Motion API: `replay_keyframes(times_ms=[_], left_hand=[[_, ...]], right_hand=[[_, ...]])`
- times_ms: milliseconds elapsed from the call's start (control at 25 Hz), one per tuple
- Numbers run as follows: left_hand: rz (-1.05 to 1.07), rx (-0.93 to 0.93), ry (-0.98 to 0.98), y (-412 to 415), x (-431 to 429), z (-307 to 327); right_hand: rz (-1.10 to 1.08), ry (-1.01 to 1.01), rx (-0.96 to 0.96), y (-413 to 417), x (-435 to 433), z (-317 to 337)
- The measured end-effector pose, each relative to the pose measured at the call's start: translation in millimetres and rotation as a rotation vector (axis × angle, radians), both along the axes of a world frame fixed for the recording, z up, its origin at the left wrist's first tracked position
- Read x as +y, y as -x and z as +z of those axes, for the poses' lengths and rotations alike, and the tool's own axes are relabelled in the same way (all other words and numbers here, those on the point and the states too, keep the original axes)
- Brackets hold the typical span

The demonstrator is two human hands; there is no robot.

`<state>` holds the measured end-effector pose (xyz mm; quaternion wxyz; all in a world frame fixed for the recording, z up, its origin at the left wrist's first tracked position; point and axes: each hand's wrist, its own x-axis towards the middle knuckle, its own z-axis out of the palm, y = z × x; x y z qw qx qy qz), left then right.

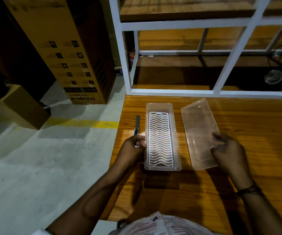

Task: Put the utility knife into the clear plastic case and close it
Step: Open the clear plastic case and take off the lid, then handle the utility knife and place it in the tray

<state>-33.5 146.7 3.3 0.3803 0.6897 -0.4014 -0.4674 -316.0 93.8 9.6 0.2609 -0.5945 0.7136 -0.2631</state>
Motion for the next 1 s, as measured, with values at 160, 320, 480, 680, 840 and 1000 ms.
replay_keyframes(times_ms=[160, 320, 480, 680, 840, 1000], left_hand=[[-0.025, -0.010, -0.002, -4, -3, -1], [-0.036, -0.009, 0.000, -6, -6, -1], [-0.002, 0.072, -0.006, -2, -4, 0], [0.023, 0.093, 0.001, -2, -6, -3], [0.025, 0.050, -0.004, -2, -5, -7], [0.116, -0.269, 0.017, -13, -1, -9]], right_hand=[[-0.012, -0.099, 0.086, 3, 1, -30], [0.026, -0.099, 0.164, 4, 3, -43], [0.020, -0.153, 0.316, 1, 4, -53], [0.047, -0.149, 0.459, -1, 6, -57], [0.047, -0.135, 0.502, -4, 6, -56], [0.020, -0.089, 0.494, -5, 6, -53]])
